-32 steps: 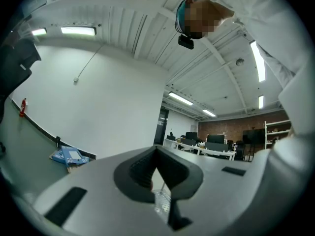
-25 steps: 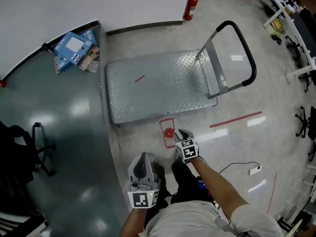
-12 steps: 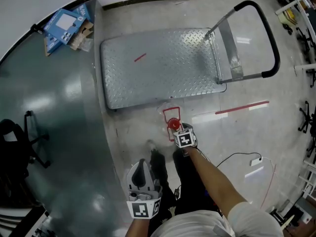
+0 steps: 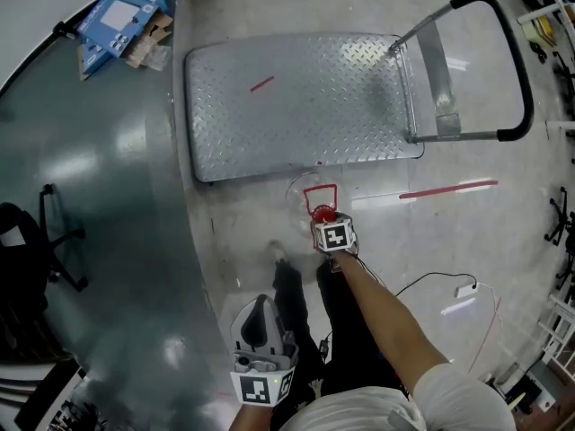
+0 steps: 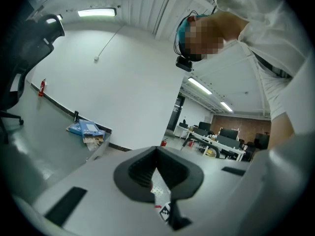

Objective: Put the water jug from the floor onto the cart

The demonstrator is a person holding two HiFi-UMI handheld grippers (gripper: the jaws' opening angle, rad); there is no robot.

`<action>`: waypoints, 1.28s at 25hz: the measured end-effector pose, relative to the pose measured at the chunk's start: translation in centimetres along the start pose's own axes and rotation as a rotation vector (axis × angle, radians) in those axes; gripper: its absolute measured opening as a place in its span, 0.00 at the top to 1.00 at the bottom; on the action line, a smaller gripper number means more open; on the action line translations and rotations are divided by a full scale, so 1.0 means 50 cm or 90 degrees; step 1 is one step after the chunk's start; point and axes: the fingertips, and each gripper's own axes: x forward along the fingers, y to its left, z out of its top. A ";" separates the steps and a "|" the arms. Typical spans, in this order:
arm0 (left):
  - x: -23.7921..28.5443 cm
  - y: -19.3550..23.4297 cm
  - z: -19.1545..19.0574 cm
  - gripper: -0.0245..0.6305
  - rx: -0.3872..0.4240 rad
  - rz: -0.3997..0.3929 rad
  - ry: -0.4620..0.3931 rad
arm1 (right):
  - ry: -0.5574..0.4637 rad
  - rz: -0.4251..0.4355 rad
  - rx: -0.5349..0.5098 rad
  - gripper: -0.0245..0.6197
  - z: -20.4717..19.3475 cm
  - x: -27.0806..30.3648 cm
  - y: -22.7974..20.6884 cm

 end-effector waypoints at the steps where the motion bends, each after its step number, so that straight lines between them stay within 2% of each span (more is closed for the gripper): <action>1: -0.002 0.003 -0.002 0.96 -0.001 0.002 0.000 | 0.008 0.002 0.005 0.53 -0.001 0.000 0.000; 8: -0.017 0.008 -0.009 0.96 0.008 0.009 0.000 | 0.019 0.008 -0.028 0.53 -0.003 -0.010 0.002; 12: -0.028 0.003 0.011 0.96 0.008 0.020 -0.016 | 0.014 0.014 -0.070 0.53 -0.003 -0.076 0.011; 16: -0.041 -0.024 0.071 0.96 0.034 0.030 -0.048 | 0.030 0.031 -0.096 0.53 0.009 -0.200 0.017; 22: -0.103 -0.069 0.170 0.96 0.039 0.072 -0.095 | 0.026 0.058 -0.121 0.53 0.050 -0.358 0.035; 28: -0.120 -0.083 0.246 0.96 0.036 0.107 -0.157 | 0.003 0.066 -0.169 0.53 0.116 -0.440 0.053; 32: -0.090 -0.057 0.286 0.96 0.049 0.103 -0.176 | 0.000 0.066 -0.188 0.53 0.158 -0.446 0.072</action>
